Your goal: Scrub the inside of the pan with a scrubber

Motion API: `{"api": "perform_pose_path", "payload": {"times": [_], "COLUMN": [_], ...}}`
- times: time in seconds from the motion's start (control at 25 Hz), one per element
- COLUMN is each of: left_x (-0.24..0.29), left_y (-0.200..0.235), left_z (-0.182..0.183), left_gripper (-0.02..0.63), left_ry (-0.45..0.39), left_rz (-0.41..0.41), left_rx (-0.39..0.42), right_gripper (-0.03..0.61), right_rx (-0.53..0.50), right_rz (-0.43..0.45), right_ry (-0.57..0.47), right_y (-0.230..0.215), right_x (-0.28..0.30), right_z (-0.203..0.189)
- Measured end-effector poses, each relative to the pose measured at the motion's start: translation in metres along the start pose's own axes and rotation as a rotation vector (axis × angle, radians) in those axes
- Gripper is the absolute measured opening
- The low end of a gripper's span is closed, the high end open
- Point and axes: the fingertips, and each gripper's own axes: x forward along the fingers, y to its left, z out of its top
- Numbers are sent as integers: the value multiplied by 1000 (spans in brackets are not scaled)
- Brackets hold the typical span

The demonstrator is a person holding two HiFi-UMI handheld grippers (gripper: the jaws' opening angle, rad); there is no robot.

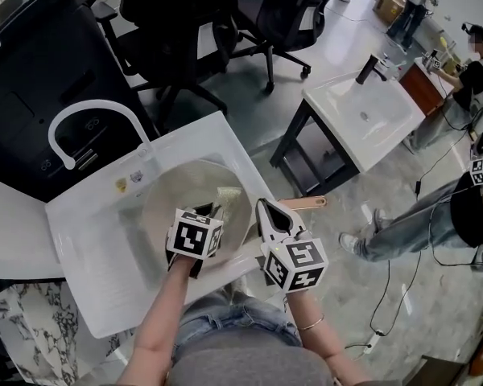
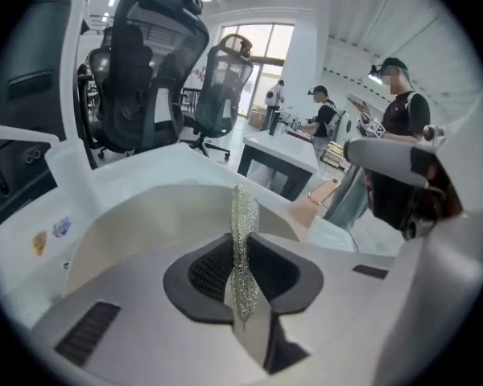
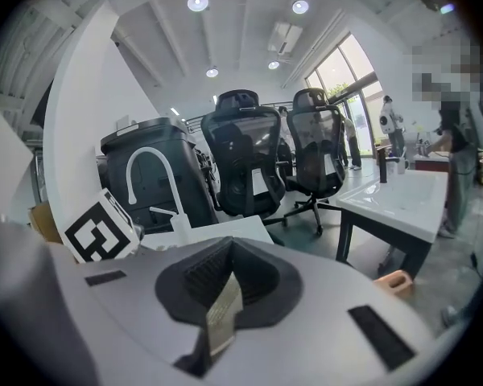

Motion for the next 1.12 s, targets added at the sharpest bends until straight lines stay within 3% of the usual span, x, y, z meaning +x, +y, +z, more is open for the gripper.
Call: {"api": "perform_pose_path", "payload": {"times": [0.24, 0.64, 1.12], "left_x": [31, 36, 3], "left_y": [8, 64, 150], "left_z": [-34, -30, -30], "left_gripper": [66, 67, 67], "left_ry": [114, 92, 22], "left_rz": [16, 128, 348], "left_rx": [7, -99, -199], "right_gripper": [9, 11, 11], "right_rx": [5, -9, -53], "right_rz": [-18, 4, 111], "right_ry": [10, 36, 86], "right_y": [-3, 6, 43], "right_x": [-1, 20, 60], "right_z": [-4, -2, -4]}}
